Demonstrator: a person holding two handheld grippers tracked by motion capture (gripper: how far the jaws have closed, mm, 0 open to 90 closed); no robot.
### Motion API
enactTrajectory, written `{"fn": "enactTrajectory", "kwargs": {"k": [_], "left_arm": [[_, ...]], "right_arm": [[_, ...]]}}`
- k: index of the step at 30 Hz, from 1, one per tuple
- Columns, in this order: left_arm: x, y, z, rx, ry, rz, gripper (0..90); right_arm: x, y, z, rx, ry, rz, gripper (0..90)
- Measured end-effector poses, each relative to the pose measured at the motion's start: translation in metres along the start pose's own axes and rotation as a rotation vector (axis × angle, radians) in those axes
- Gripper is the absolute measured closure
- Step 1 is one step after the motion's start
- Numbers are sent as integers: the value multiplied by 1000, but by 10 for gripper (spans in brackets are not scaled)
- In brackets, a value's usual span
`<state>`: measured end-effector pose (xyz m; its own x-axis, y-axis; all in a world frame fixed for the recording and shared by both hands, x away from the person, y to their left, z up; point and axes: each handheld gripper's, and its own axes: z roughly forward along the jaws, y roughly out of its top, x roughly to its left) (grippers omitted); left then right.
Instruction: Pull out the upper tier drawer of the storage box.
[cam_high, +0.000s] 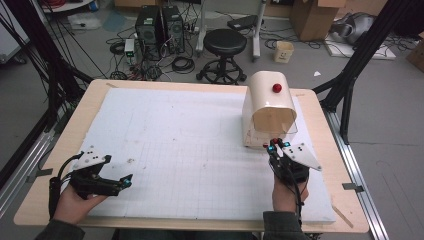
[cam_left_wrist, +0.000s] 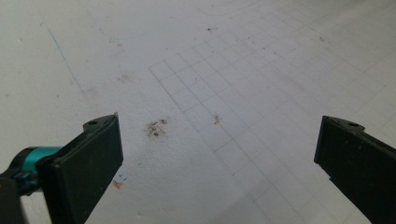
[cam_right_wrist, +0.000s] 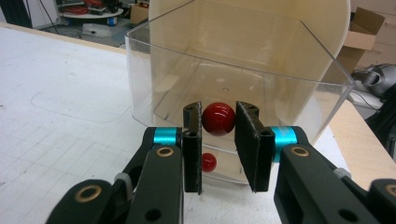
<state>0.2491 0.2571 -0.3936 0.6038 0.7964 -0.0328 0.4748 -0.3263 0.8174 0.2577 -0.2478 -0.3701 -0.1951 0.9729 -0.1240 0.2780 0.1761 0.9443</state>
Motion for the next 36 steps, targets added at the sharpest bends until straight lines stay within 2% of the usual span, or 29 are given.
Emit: {"fn": "enactTrajectory", "kwargs": {"k": [31,36], "left_arm": [[-1,1,0,0,0,8,17],[-1,1,0,-1,1,8,17]], "right_arm": [[0,-6,-17,-11,24,-2,728],[-1,-7,-17,-14,37,15,721]]}}
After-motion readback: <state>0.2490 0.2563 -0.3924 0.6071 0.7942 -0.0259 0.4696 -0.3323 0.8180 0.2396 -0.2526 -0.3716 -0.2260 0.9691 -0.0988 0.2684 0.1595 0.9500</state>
